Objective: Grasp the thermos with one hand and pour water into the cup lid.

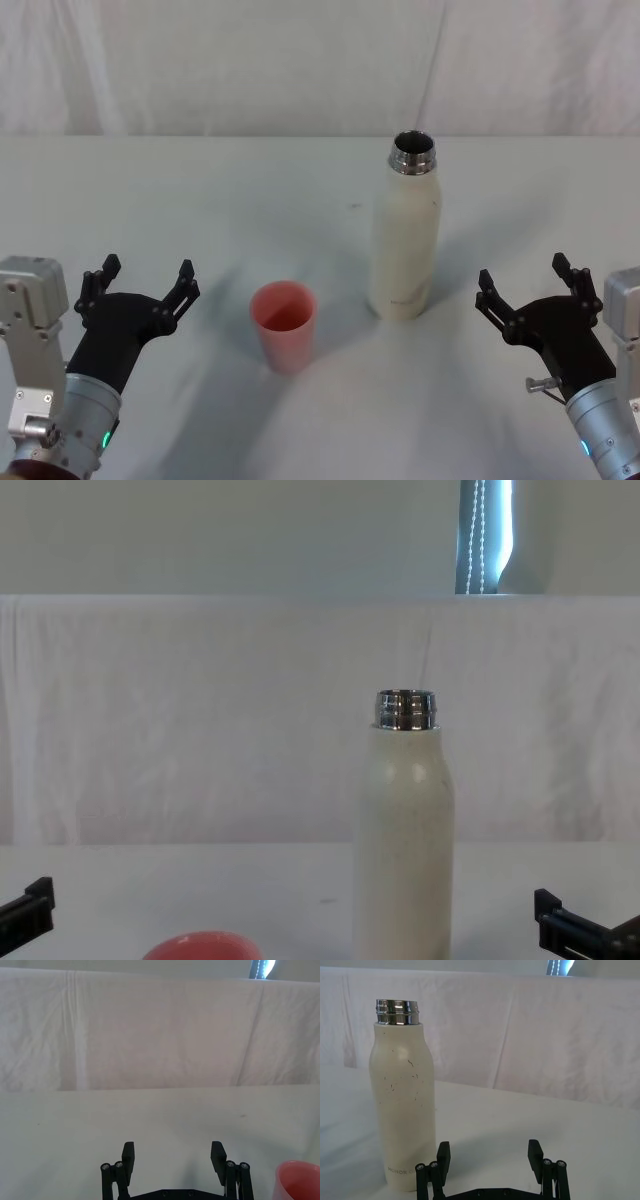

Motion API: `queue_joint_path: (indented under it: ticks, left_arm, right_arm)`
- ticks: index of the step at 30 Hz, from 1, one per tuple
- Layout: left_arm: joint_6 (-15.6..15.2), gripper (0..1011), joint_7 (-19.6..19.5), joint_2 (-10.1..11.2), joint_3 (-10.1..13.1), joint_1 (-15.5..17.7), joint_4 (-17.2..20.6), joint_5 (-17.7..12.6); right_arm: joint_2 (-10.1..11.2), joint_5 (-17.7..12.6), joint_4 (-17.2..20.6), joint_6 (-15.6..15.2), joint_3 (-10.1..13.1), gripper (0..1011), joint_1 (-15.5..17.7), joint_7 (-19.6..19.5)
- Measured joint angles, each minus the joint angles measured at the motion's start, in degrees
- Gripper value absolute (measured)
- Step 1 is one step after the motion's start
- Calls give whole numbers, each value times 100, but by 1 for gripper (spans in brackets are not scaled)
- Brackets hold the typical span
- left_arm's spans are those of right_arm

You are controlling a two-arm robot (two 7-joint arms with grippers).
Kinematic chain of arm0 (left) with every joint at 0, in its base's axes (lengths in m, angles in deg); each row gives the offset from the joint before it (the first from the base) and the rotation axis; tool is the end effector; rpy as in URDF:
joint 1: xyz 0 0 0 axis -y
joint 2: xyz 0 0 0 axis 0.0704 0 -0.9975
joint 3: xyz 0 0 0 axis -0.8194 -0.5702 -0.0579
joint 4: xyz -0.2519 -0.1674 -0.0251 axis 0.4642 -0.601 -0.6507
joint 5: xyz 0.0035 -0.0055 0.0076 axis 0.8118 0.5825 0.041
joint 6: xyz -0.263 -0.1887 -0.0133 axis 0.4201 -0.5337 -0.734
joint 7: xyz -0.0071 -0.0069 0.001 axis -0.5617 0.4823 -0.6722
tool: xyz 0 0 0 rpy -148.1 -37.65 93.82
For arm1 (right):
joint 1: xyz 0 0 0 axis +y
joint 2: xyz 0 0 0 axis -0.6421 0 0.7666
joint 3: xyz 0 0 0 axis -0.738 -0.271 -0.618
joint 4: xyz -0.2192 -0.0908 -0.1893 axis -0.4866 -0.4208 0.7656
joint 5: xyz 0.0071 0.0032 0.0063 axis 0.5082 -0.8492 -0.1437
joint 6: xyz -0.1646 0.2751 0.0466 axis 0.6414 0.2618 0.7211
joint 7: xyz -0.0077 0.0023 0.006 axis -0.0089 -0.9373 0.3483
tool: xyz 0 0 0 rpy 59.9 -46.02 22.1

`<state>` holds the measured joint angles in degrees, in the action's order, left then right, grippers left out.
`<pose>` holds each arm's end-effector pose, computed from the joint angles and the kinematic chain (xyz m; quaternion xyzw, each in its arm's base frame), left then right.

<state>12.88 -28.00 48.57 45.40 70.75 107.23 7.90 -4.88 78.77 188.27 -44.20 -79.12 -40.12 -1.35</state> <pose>0.2646 0.0391 -0.2978 -0.0174 0.0064 0.6616 0.7497 0.2780 0.0401 -0.3108 -0.0015 -0.0413 -0.6057 0.7946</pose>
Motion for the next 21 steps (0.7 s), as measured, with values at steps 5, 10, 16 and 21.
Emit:
queue_joint_path:
  ticks: [5,10,16,21]
  left_arm:
    - [0,1001,0,0,0,0,0,0]
    - [0,1001,0,0,0,0,0,0]
    - [0,1001,0,0,0,0,0,0]
    - [0,1001,0,0,0,0,0,0]
  right_arm:
    - [0,0,0,0,0,1001,0,0]
    - [0,0,0,0,0,1001,0,0]
    - [0,0,0,0,0,1001,0,0]
    - [0,0,0,0,0,1001,0,0]
